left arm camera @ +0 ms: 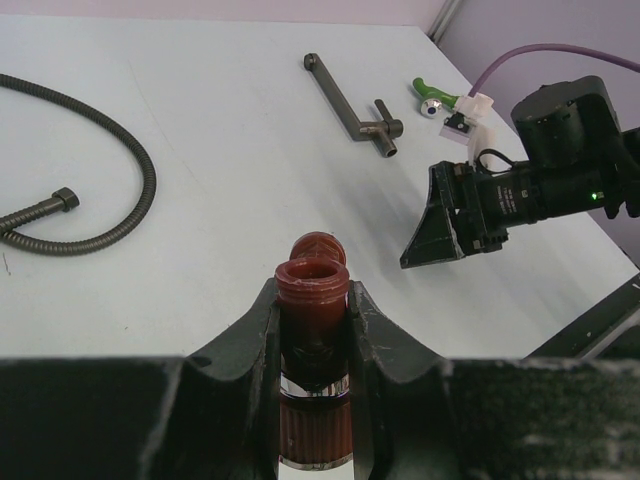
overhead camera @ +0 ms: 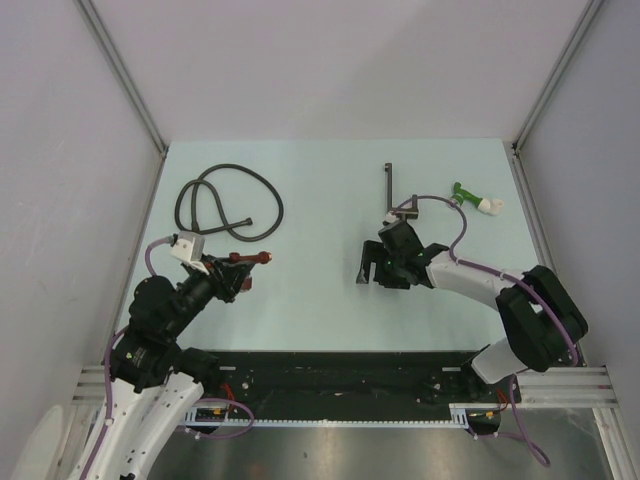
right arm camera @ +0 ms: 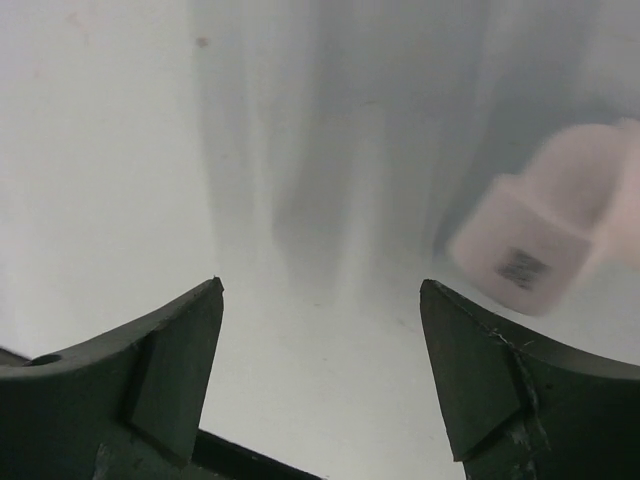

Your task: Install the water faucets

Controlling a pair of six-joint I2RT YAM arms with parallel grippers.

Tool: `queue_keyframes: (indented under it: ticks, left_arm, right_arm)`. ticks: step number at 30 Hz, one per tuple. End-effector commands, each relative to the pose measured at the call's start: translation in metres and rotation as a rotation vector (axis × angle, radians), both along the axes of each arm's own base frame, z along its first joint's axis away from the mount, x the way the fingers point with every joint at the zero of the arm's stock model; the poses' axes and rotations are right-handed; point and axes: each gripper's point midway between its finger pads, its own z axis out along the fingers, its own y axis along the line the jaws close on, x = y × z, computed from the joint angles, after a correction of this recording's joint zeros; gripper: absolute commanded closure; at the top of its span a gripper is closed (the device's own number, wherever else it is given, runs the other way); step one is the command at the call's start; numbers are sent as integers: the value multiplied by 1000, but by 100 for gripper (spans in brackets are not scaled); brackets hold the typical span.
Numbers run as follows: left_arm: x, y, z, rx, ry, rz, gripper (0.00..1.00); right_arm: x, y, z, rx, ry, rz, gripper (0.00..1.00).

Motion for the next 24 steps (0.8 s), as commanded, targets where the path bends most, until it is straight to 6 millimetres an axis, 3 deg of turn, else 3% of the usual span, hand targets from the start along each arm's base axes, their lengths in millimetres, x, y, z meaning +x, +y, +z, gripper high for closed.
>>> queue_keyframes:
  ticks: [1, 4, 6, 11, 15, 18, 21, 24]
  left_arm:
    - [-1, -1, 10, -21, -37, -2, 100]
    - [-1, -1, 10, -21, -36, -4, 100]
    - [-1, -1, 10, -22, -36, -2, 100]
    - [0, -2, 9, -20, -33, -7, 100]
    - [-1, -3, 9, -22, -33, -10, 100]
    - [0, -2, 9, -21, -33, -8, 100]
    - [0, -3, 9, -22, -33, -10, 100]
    - [0, -3, 8, -20, -30, -8, 100]
  right_arm:
    - [8, 51, 25, 132, -70, 160, 15]
    - [4, 65, 37, 140, -101, 249, 14]
    - [4, 65, 41, 121, -111, 258, 14]
    - [14, 29, 54, 14, -146, 157, 14]
    - [21, -20, 52, -118, -129, 11, 12]
    - [15, -47, 45, -224, -99, -45, 12]
    - [12, -58, 36, -276, -76, -67, 10]
    - [12, -54, 22, -273, -48, -61, 10]
